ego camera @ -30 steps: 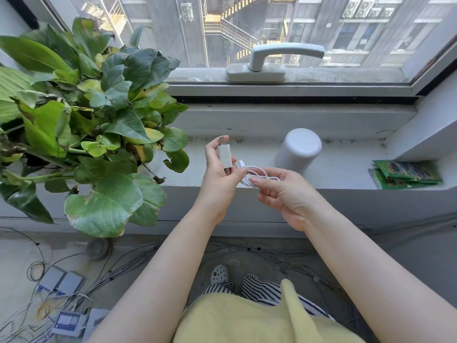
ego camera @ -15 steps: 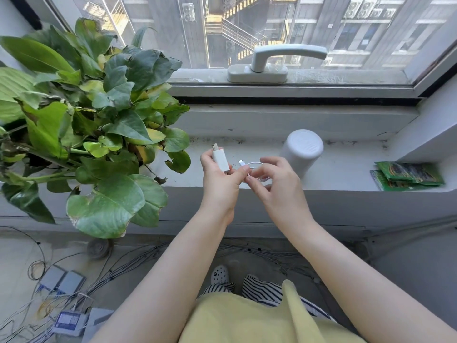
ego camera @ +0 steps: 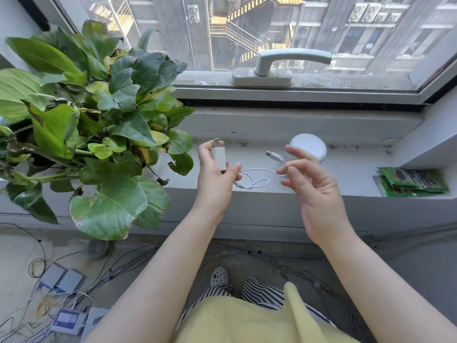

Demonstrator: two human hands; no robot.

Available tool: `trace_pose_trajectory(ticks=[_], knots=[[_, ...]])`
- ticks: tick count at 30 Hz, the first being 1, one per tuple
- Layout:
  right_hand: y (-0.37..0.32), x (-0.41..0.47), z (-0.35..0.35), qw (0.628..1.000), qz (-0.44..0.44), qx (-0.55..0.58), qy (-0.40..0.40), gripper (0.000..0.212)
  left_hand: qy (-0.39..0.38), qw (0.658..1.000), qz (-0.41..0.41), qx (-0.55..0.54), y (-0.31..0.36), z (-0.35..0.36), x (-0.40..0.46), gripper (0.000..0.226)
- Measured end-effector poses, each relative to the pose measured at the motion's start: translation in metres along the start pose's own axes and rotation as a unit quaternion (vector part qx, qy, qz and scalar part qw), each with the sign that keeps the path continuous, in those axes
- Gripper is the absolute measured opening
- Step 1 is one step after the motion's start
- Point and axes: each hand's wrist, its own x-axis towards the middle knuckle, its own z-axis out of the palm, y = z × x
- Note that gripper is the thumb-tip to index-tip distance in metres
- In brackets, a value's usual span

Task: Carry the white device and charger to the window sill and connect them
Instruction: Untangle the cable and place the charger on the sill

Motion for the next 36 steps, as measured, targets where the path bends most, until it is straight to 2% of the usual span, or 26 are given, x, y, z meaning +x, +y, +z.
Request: trace_pose_trajectory(ticks=[2, 4, 5, 8, 10, 13, 18, 21, 23, 24, 26, 28, 30, 33, 36], knots=[[-0.003, 0.0, -0.003, 0.981, 0.095, 0.162, -0.041, 0.018, -0.017, 0.998, -0.03, -0.059, -0.002, -0.004, 0.003, 0.042], [-0.001, 0.001, -0.005, 0.971, 0.141, 0.187, -0.053, 0.023, -0.05, 0.993, -0.036, -0.101, 0.0, -0.003, 0.001, 0.034], [0.0, 0.001, -0.005, 0.972, 0.143, 0.179, -0.045, 0.024, -0.056, 0.994, -0.029, -0.087, 0.002, -0.003, -0.001, 0.031], [-0.005, 0.002, -0.005, 0.984, 0.096, 0.146, 0.03, 0.027, -0.012, 1.0, -0.005, -0.017, 0.003, -0.005, 0.001, 0.029], [-0.014, 0.004, -0.012, 0.987, 0.041, 0.13, 0.08, 0.028, 0.02, 1.0, -0.006, -0.022, 0.002, -0.009, 0.004, 0.029], [-0.028, 0.006, -0.029, 0.987, -0.027, 0.129, 0.095, 0.028, 0.034, 0.999, -0.001, -0.018, 0.003, -0.014, 0.005, 0.027], [-0.048, 0.01, -0.072, 0.97, -0.11, 0.126, 0.177, 0.023, 0.078, 0.997, 0.024, 0.017, 0.005, -0.018, 0.007, 0.03], [-0.053, 0.014, -0.086, 0.962, -0.113, 0.084, 0.234, 0.022, 0.083, 0.996, 0.004, 0.011, 0.008, -0.018, 0.007, 0.031], [-0.053, 0.014, -0.068, 0.976, -0.071, 0.015, 0.206, 0.025, 0.038, 0.996, -0.039, -0.074, 0.013, -0.015, 0.005, 0.026], [-0.051, 0.013, -0.052, 0.986, -0.038, -0.028, 0.163, 0.027, 0.005, 0.988, -0.065, -0.139, 0.016, -0.012, 0.004, 0.024], [-0.044, 0.011, -0.018, 0.994, 0.03, -0.085, 0.056, 0.026, -0.056, 0.955, -0.116, -0.267, 0.024, -0.006, 0.001, 0.024], [-0.035, 0.011, 0.01, 0.994, 0.081, -0.075, 0.0, 0.022, -0.095, 0.933, -0.134, -0.321, 0.032, 0.001, -0.002, 0.026], [-0.026, 0.013, 0.03, 0.992, 0.118, -0.043, 0.001, 0.019, -0.102, 0.95, -0.113, -0.274, 0.035, 0.006, -0.005, 0.024], [-0.013, 0.023, 0.044, 0.988, 0.148, 0.002, 0.054, 0.018, -0.075, 0.974, -0.08, -0.199, 0.032, 0.008, -0.002, 0.02], [-0.007, 0.037, 0.045, 0.99, 0.1, -0.008, 0.099, 0.015, -0.064, 0.976, -0.051, -0.203, 0.032, 0.008, 0.008, 0.019]])
